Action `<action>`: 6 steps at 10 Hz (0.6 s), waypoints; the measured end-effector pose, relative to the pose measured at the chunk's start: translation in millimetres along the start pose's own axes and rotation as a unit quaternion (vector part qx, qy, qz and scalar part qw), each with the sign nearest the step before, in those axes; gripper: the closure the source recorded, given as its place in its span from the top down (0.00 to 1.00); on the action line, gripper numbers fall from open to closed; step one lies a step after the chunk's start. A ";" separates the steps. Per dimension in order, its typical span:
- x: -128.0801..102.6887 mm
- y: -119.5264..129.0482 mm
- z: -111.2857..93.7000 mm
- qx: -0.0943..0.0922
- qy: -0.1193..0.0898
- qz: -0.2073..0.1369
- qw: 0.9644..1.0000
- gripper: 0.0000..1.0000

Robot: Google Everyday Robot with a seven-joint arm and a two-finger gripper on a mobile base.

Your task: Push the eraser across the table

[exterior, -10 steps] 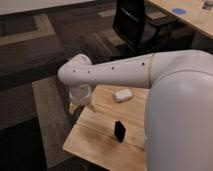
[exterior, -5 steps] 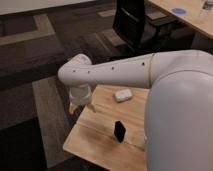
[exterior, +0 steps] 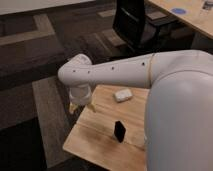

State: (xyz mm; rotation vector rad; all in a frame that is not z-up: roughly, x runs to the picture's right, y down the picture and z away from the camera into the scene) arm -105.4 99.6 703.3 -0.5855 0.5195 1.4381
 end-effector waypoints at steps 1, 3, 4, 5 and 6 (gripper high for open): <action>1.3 -7.7 -2.0 0.001 -0.001 0.004 1.000 0.65; 6.2 -39.0 -13.7 0.000 -0.008 0.033 0.999 0.65; 6.3 -45.6 -16.4 -0.002 -0.011 0.040 0.999 0.65; 7.2 -65.7 -25.2 -0.010 -0.020 0.060 0.998 0.65; 8.4 -74.0 -30.2 -0.015 -0.024 0.063 0.998 0.65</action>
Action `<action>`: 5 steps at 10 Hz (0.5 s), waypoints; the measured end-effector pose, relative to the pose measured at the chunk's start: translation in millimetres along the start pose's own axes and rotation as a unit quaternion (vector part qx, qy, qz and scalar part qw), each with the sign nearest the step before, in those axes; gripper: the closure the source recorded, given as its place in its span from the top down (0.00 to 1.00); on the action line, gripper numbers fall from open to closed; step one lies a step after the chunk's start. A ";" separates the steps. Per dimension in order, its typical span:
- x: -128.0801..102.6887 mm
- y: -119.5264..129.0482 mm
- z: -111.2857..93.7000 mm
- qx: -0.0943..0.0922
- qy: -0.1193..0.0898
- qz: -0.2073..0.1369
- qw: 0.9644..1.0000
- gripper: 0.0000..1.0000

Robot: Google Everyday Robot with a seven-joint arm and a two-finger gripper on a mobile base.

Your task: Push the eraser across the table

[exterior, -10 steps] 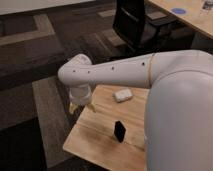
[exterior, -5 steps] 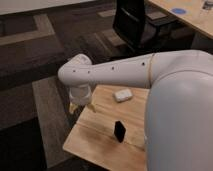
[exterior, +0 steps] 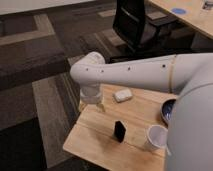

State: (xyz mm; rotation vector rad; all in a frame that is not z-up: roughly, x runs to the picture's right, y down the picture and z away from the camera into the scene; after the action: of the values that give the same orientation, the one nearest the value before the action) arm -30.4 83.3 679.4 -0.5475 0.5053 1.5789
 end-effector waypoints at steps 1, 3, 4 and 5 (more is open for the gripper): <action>1.0 -12.1 -6.2 -0.002 -0.003 0.003 1.000 0.65; 5.6 -40.7 -16.8 0.001 -0.003 0.001 1.000 0.65; 7.7 -54.4 -20.0 0.005 -0.006 -0.001 1.000 0.65; 13.3 -66.0 -21.6 0.003 -0.013 -0.002 1.000 0.65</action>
State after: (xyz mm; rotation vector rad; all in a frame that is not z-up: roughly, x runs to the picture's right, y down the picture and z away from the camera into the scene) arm 35.6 85.4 654.2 -0.5242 0.4887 1.5779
